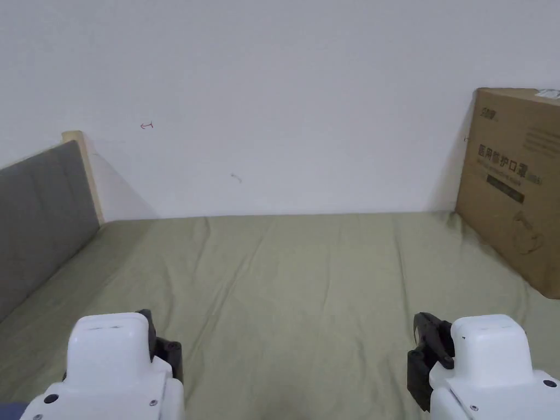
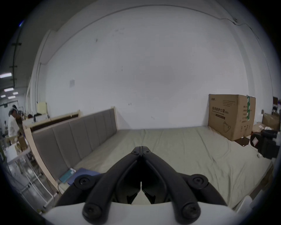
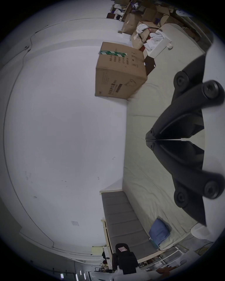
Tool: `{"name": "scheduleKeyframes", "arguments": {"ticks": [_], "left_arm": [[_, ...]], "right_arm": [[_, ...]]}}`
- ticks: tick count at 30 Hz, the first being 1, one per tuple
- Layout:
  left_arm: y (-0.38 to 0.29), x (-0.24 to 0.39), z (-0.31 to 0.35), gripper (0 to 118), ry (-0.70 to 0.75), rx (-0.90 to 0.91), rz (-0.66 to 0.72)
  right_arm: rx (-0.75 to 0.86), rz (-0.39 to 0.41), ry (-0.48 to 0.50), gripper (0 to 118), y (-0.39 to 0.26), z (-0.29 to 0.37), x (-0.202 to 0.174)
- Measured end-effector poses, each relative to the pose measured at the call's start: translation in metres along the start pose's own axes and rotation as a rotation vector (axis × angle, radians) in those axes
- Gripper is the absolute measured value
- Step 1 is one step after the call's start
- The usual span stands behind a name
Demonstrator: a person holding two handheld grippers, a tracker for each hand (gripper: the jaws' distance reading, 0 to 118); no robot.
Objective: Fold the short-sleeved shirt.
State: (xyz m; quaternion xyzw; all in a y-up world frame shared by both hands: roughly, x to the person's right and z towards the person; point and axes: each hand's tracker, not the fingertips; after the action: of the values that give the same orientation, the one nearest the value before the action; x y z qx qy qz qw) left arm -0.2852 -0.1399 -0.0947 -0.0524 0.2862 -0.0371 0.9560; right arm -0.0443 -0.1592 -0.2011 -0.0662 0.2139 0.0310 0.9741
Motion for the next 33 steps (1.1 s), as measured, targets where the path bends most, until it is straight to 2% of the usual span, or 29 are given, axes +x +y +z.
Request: {"name": "scheduleKeyframes", "arguments": {"ticks": [3, 13, 19, 24, 25, 26, 27, 28, 30, 31, 33], "left_arm": [[0.005, 0.007, 0.01, 0, -0.016, 0.042, -0.058], [0.0, 0.003, 0.011, 0, -0.08, 0.06, 0.026], [-0.002, 0.005, 0.006, 0, -0.103, 0.041, 0.037], [-0.007, 0.011, 0.005, 0, -0.124, 0.042, 0.009], [-0.007, 0.012, 0.005, 5, -0.132, 0.045, 0.001], [-0.007, 0.012, 0.005, 17, -0.138, 0.043, -0.002], [-0.007, 0.013, 0.004, 32, -0.14, 0.04, -0.002], [-0.007, 0.013, 0.002, 57, -0.152, 0.033, 0.002], [-0.008, 0.012, 0.0, 98, -0.163, 0.015, 0.026], [-0.008, 0.011, -0.001, 111, -0.172, 0.006, 0.036], [-0.009, 0.01, 0.001, 112, -0.186, 0.033, 0.056]], "right_arm": [[0.022, 0.008, -0.011, 0, 0.001, 0.007, -0.003], [0.006, -0.027, -0.034, 0, -0.004, 0.01, 0.001], [0.006, 0.009, -0.043, 0, -0.006, 0.009, -0.005], [-0.007, -0.003, -0.044, 1, -0.006, 0.006, -0.003], [-0.01, -0.005, -0.047, 4, -0.007, 0.006, -0.003], [-0.011, -0.008, -0.051, 10, -0.007, 0.006, -0.003], [-0.011, -0.012, -0.055, 23, -0.008, 0.006, -0.002], [-0.014, -0.016, -0.054, 48, -0.008, 0.006, -0.001], [-0.022, -0.024, -0.056, 87, -0.009, 0.005, 0.001], [-0.021, -0.026, -0.057, 101, -0.01, 0.006, 0.001], [-0.005, -0.028, -0.062, 110, -0.011, 0.007, 0.002]]}}
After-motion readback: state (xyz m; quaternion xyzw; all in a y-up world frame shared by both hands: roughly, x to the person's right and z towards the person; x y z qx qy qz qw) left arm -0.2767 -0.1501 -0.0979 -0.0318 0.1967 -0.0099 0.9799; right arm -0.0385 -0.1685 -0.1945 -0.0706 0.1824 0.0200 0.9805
